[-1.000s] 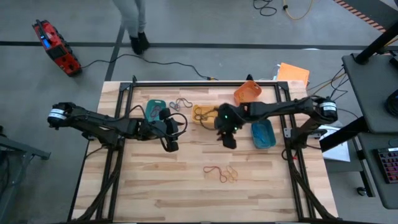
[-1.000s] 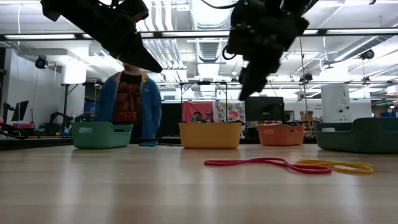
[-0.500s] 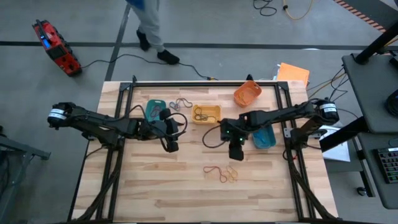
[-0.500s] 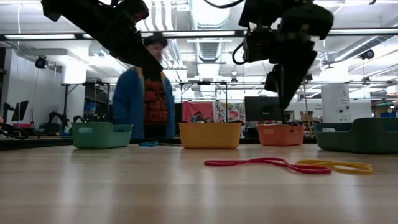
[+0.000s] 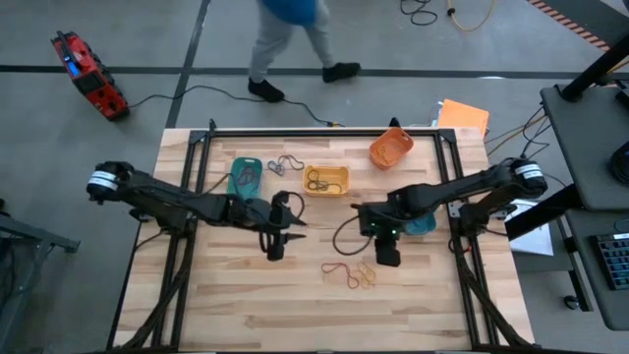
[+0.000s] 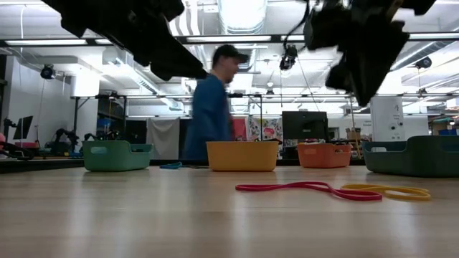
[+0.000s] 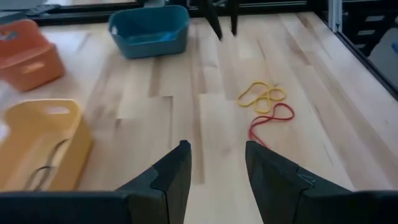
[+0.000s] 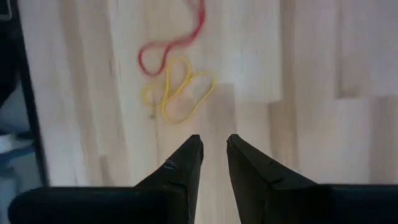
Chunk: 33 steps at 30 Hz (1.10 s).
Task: Sort rubber bands into baskets
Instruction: Put the red rubberband into the green bin
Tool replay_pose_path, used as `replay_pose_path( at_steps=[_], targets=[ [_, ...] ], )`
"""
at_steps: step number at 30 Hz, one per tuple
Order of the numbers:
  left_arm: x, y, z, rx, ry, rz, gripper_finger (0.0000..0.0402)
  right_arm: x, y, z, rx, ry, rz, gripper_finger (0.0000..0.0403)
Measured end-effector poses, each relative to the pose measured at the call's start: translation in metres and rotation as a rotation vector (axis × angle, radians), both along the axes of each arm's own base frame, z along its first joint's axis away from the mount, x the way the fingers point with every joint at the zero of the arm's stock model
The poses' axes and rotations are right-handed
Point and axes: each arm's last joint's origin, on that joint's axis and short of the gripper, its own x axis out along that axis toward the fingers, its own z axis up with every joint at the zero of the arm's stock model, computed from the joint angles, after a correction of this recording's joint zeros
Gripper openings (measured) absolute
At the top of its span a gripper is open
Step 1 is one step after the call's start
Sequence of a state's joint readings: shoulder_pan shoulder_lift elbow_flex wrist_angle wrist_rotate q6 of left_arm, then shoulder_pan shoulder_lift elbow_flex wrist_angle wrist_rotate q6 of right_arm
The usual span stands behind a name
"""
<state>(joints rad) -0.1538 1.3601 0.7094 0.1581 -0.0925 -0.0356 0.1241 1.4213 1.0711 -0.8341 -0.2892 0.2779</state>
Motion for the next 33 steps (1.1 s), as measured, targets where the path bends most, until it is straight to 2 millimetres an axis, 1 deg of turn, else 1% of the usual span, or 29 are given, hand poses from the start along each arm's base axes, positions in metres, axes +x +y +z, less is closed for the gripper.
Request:
replay_pose_path(
  at_steps=[2,5,7,12,17,24,26,30,33],
  targets=[
    [0.006,-0.004,-0.007,-0.013,-0.001,-0.006,0.0136,-0.006,0.002,0.010,-0.077,-0.059,-0.016,0.0068],
    [0.014,-0.011,-0.016,-0.032,-0.016,-0.014,0.0136,-0.016,0.004,0.021,-0.243,-0.135,-0.075,0.0068],
    [0.020,-0.016,-0.019,-0.037,-0.012,-0.023,0.0136,-0.024,0.005,0.027,-0.308,-0.175,-0.112,0.0070],
    [0.037,-0.028,-0.026,-0.044,0.012,-0.042,0.0136,-0.036,0.013,0.036,-0.280,-0.319,-0.111,0.0072],
    [0.052,-0.037,-0.042,-0.029,0.071,-0.059,0.0136,-0.046,0.019,0.038,-0.258,-0.404,-0.079,0.0068],
    [0.078,-0.045,-0.067,0.009,0.112,-0.081,0.0136,-0.055,0.024,0.035,-0.241,-0.420,-0.065,0.0075],
    [0.087,-0.048,-0.070,0.016,0.106,-0.085,0.0136,-0.056,0.025,0.033,-0.242,-0.420,-0.063,0.0077],
    [0.108,-0.053,-0.083,0.028,0.123,-0.095,0.0136,-0.058,0.024,0.030,-0.242,-0.419,-0.062,0.0077],
    [0.121,-0.058,-0.093,0.002,0.141,-0.146,0.0136,-0.060,0.023,0.028,-0.243,-0.415,-0.061,0.0077]
  ],
)
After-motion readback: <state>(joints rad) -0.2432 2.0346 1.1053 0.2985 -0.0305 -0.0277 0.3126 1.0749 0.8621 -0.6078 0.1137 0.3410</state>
